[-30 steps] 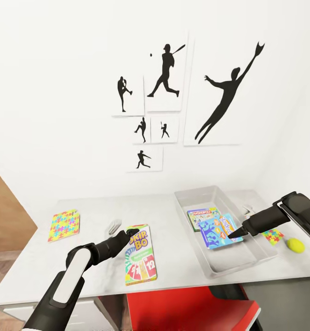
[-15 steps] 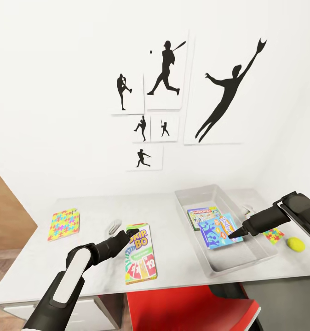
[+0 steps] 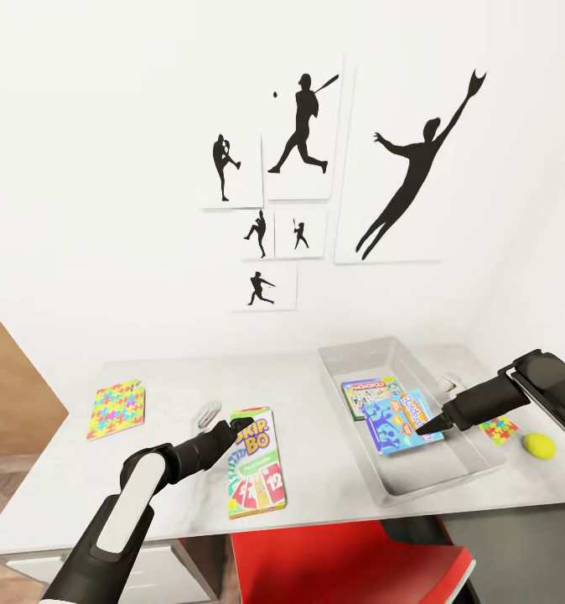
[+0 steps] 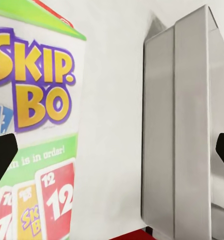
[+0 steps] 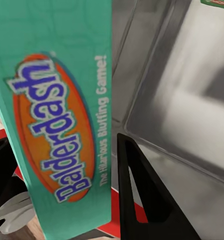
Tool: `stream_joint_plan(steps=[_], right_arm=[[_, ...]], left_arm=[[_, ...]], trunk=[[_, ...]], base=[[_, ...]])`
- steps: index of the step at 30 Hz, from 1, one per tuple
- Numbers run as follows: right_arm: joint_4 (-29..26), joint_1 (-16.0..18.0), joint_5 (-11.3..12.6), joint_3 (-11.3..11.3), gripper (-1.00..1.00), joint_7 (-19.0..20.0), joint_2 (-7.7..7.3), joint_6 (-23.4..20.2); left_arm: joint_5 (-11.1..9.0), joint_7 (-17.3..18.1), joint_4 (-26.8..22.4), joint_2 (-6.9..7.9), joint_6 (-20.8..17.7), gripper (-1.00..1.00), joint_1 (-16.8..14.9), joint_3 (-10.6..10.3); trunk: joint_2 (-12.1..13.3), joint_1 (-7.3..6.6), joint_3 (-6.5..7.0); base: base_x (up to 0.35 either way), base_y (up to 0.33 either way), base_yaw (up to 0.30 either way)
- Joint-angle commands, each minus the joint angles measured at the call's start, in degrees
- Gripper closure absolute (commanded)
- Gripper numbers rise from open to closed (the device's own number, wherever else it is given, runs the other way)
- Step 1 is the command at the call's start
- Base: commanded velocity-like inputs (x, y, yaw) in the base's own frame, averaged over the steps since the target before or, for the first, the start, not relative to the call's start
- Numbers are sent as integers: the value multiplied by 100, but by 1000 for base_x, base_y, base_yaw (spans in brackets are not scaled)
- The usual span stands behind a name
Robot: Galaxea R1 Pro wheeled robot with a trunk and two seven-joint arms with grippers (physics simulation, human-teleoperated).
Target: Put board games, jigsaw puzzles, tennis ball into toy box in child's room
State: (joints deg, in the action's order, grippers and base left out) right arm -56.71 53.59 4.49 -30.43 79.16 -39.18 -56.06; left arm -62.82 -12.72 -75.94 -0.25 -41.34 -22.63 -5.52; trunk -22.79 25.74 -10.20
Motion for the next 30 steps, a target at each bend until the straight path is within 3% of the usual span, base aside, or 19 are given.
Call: stream_joint_plan(steps=[1,15,30], right_arm=[[-1,11,47,-24,100,-14,-8,-54],[2,11,46,-16,100,-18,-11,-54],[19,13,34,-13,100,-37,-11,-47]], left_arm=[[-60,-56,-7,-1,-15,-100,-5,1],[-61,-56,-9,-1,-15,-100,-5,-1],[-59,-56,-9,-4,-15,-100,-3,2]], trunk=[[-13,4,-13],[-13,4,-29],[-13,4,-140]], base=[[0,0,0],[0,0,0],[0,0,0]])
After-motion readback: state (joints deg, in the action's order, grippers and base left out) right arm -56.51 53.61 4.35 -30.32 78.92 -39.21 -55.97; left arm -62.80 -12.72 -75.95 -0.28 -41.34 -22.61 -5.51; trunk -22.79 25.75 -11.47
